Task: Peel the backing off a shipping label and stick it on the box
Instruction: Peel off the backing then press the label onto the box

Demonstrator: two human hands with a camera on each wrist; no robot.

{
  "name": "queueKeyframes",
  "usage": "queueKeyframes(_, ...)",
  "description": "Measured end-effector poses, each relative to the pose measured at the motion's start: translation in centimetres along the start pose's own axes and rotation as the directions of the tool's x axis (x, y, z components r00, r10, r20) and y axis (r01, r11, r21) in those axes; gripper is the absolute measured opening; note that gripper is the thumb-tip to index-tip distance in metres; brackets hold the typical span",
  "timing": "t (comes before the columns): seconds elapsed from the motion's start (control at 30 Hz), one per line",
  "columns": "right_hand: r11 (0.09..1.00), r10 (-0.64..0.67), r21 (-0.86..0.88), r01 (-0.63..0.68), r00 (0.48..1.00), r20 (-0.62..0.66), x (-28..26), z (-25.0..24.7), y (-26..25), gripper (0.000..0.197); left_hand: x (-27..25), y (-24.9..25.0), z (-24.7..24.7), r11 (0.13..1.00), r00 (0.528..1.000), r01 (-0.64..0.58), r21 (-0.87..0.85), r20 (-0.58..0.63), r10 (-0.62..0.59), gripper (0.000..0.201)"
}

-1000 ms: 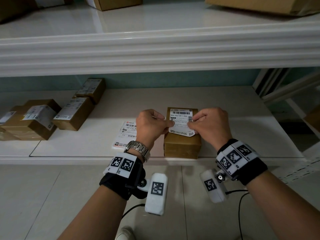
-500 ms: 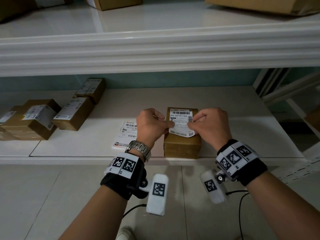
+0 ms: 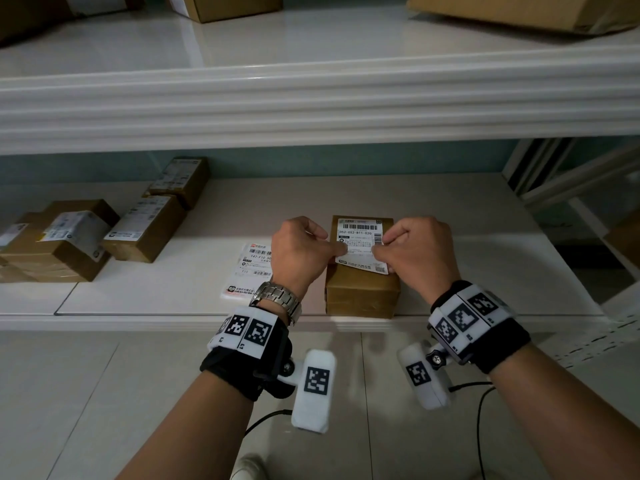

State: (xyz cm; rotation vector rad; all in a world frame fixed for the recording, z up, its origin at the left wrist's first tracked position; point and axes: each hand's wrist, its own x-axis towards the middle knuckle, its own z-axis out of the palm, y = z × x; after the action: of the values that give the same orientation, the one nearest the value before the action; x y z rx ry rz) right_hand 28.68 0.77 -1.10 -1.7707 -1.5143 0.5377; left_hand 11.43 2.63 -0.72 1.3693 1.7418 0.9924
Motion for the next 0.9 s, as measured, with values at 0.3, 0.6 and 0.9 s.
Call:
queueKeyframes(0.3,0.999,-0.016,-0.041,0.017,1.0,0.008,-0.2,-0.2,-0.1,0.019,0.0,0.1,-0.1,0.999,1.0,0.004,0.05,-0.006,-0.003,0.035)
queueKeyframes(0.6,0.999,-0.003,-0.05,0.01,0.991,0.136,0.0,-1.1,-0.3,0.033,0.3,-0.3,-0.8,0.989,0.997,-0.017,0.147,0.076,0.006,0.038)
queueKeyframes(0.9,0.999,0.024,-0.047,-0.011,0.953,0.301,0.1,-2.3,-0.8,0.056,-0.2,0.5,-1.6,0.984,0.974,-0.059,0.169,0.226,0.02,0.048)
